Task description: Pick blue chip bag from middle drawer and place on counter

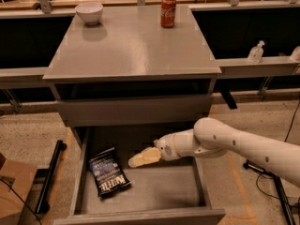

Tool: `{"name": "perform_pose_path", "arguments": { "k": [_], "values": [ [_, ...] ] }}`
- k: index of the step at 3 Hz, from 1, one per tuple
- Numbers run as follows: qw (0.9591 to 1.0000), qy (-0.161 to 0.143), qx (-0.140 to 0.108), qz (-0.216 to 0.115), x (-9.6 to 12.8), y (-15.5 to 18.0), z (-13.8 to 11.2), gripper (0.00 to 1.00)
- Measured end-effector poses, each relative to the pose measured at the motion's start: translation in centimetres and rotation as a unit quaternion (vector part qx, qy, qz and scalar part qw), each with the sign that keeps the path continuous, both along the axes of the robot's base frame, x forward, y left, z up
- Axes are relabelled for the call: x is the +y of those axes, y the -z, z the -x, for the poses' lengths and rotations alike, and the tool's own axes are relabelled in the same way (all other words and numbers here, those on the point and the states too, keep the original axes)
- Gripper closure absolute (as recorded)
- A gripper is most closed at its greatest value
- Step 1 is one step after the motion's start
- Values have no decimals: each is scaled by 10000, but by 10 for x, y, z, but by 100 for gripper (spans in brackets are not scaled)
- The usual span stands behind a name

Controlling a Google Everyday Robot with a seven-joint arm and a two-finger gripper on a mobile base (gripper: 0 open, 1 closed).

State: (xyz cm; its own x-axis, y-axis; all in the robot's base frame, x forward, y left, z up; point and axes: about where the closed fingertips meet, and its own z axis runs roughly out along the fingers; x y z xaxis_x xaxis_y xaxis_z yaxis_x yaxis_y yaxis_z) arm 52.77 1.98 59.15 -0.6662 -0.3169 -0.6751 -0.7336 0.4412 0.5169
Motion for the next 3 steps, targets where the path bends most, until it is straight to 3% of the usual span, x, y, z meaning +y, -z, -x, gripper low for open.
{"name": "perform_pose_path", "arguments": {
  "k": [1, 2, 3],
  "values": [
    [9997, 2, 233, -124, 8, 23, 3, 0],
    [9996, 19, 295, -46, 19, 30, 1, 0],
    [9990, -59, 412, -130, 44, 56, -7, 0]
  ]
}}
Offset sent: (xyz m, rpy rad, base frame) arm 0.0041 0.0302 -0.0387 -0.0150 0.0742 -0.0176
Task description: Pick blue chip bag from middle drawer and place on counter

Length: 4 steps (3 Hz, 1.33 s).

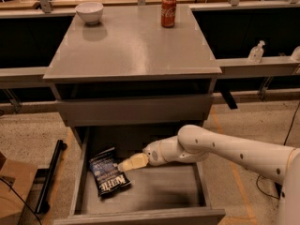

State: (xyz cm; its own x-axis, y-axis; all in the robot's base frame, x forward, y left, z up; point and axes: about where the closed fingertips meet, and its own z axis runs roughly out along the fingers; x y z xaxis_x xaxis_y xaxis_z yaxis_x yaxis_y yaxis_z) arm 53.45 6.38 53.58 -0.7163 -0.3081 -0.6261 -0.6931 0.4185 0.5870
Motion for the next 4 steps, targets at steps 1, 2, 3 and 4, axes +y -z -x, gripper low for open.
{"name": "perform_pose_path", "arguments": {
  "k": [1, 2, 3, 4],
  "values": [
    [9999, -65, 83, -66, 26, 31, -6, 0],
    [9998, -217, 15, -6, 57, 56, -9, 0],
    [9991, -398, -84, 90, 91, 80, -13, 0],
    [9988, -457, 25, 156, 113, 110, -16, 0]
  ]
}}
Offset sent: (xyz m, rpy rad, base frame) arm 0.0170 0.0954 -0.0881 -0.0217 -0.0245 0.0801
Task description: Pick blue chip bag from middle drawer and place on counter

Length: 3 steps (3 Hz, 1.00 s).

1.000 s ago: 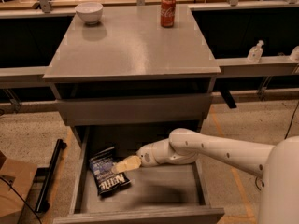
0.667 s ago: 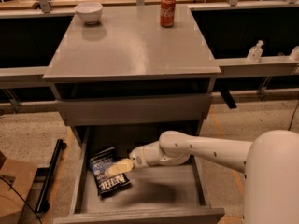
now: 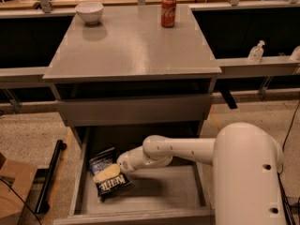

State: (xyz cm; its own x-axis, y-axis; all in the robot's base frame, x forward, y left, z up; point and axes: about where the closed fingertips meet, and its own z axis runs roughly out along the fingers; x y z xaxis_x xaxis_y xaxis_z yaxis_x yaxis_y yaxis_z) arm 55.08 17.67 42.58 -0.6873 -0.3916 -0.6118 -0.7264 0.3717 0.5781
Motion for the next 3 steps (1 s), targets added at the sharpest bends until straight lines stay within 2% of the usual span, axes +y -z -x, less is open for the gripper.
{"name": "perform_pose_path", "arguments": {
  "k": [1, 2, 3],
  "values": [
    [9996, 129, 230, -68, 9, 26, -2, 0],
    [9991, 185, 366, -132, 12, 33, 1, 19],
    [9991, 185, 366, -132, 12, 29, 1, 41]
  ]
}}
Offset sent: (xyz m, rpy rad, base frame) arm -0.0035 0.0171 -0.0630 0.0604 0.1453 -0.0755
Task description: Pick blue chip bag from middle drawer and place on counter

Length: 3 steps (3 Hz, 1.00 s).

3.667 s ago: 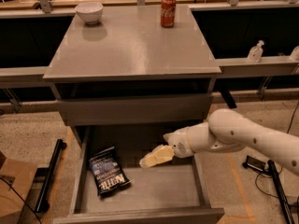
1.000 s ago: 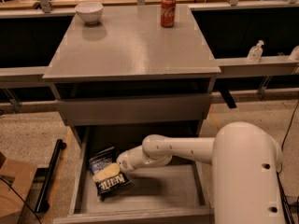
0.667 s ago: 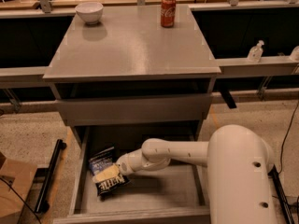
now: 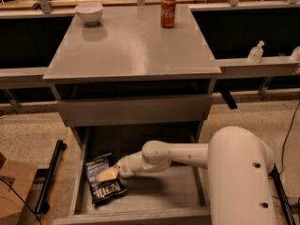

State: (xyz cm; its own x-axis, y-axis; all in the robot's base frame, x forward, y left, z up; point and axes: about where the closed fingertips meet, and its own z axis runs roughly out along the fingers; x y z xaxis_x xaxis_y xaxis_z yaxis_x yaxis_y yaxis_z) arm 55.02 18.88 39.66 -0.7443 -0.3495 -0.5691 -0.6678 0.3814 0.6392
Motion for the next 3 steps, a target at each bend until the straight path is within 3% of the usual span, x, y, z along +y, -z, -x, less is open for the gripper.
{"name": "perform_pose_path", "arguments": {
  "k": [2, 3],
  "values": [
    [9992, 134, 348, -131, 10, 23, 7, 88],
    [9984, 152, 427, -343, 1, 1, 3, 100]
  ]
}}
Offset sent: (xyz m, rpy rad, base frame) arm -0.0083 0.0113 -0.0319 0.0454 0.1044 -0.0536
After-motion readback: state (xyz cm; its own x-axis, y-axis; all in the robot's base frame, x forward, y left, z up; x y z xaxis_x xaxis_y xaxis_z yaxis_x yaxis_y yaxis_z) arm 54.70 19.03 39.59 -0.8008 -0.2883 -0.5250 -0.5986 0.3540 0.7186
